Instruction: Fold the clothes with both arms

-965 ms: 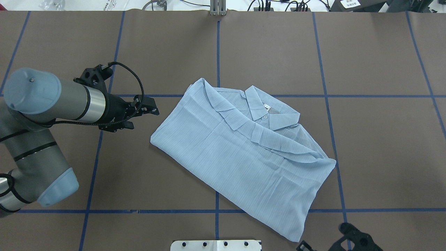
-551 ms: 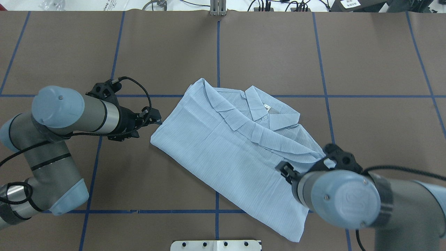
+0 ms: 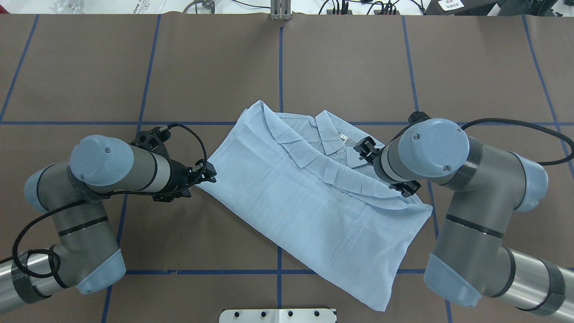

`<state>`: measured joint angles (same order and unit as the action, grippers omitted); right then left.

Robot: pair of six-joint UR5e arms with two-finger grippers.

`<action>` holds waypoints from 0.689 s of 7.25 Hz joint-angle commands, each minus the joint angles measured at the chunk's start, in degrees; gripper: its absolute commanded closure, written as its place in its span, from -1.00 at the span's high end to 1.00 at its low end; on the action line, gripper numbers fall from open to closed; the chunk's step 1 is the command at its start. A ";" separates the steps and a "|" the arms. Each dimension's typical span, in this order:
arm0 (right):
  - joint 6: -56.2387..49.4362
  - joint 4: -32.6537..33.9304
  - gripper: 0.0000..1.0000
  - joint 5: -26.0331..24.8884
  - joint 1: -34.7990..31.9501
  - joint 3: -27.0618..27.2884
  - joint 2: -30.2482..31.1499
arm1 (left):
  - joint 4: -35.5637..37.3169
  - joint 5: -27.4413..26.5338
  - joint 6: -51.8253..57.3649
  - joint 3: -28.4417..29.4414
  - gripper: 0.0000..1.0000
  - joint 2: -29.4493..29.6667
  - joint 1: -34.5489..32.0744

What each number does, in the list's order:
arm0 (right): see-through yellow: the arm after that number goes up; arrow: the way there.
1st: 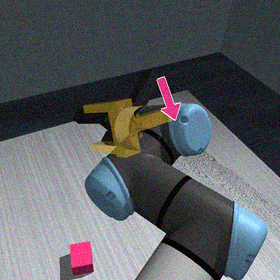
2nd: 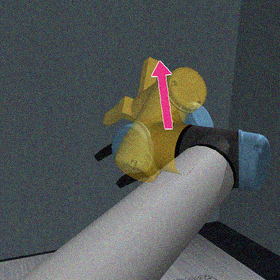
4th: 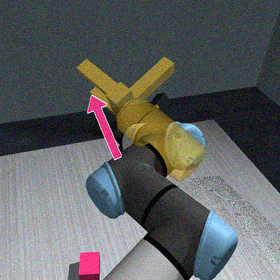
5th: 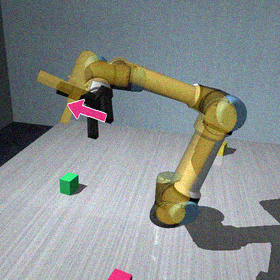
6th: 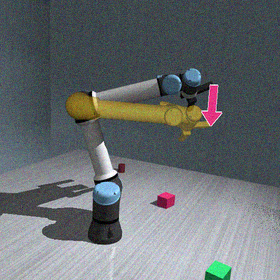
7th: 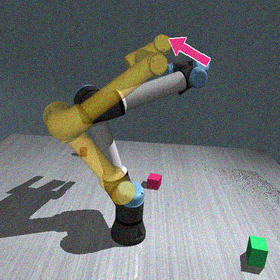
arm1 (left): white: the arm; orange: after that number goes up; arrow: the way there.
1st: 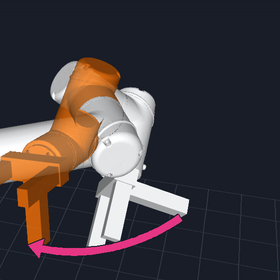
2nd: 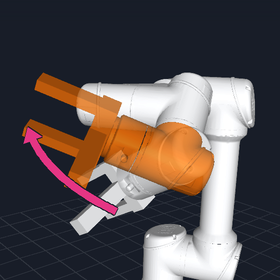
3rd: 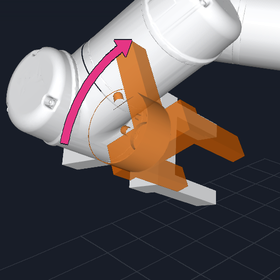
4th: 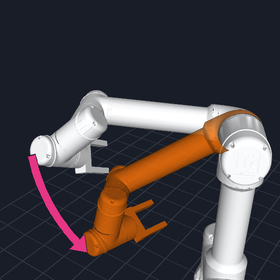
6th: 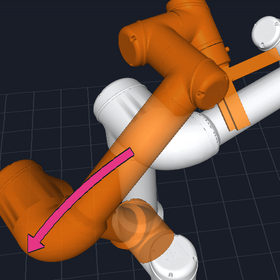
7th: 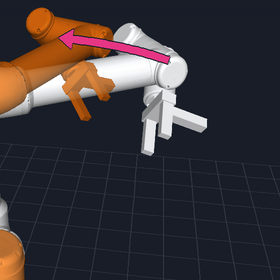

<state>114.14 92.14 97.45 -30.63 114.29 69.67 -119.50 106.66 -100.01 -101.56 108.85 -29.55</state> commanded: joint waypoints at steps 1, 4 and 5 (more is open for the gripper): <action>-1.29 -1.52 1.00 0.54 -0.92 -2.66 0.03 | -0.03 -1.88 0.08 3.45 0.50 2.23 0.11; -1.55 -1.61 1.00 0.54 -0.92 -3.88 0.03 | -0.12 -3.03 0.08 4.35 0.20 1.89 0.20; -2.42 -1.70 1.00 0.54 -0.92 -5.03 -0.06 | -0.12 -4.43 -0.01 4.96 0.08 2.24 0.29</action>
<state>112.50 90.54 98.00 -31.55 110.53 69.69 -119.59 103.48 -99.94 -97.23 110.91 -29.35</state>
